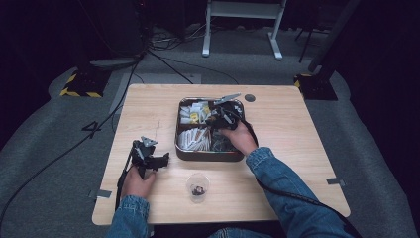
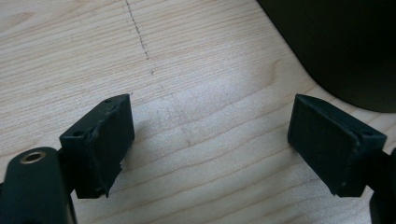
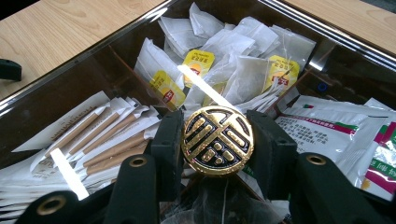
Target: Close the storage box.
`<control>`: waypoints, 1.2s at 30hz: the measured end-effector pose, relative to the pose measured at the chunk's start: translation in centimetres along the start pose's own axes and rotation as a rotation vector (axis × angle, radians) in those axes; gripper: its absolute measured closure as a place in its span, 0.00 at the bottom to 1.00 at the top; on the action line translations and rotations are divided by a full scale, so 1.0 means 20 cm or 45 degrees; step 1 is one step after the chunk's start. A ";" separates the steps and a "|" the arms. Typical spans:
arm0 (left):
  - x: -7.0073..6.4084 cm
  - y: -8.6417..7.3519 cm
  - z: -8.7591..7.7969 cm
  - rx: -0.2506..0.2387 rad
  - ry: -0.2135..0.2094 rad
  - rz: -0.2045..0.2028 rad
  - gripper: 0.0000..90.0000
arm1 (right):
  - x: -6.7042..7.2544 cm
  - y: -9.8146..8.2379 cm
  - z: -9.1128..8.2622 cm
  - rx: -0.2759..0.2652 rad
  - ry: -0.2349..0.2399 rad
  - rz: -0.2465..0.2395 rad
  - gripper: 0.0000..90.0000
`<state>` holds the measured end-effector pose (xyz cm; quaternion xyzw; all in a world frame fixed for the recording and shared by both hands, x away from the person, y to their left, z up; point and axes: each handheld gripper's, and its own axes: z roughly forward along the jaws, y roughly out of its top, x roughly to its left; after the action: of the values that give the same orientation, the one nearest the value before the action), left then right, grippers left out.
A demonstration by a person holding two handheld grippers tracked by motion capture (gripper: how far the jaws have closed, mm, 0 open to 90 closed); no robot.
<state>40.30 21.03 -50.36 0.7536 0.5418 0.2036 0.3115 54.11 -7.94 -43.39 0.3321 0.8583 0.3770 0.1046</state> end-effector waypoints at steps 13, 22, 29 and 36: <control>0.00 0.00 0.00 0.001 0.000 0.001 0.17 | -0.01 0.02 -0.08 -0.080 0.008 -0.010 0.49; 0.00 0.00 0.00 0.001 0.000 0.000 0.17 | -0.03 0.02 -0.31 -0.194 0.005 -0.023 0.50; 0.00 0.00 0.00 0.000 0.003 0.001 0.17 | -0.09 -0.04 -0.50 -0.237 -0.019 0.002 0.50; 0.00 0.00 0.00 0.001 0.006 0.001 0.17 | -0.20 -0.13 -0.66 -0.251 -0.057 0.049 0.50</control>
<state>40.39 21.04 -50.34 0.7534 0.5424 0.2054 0.3099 50.17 -19.49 -36.27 0.3448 0.8081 0.4540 0.1485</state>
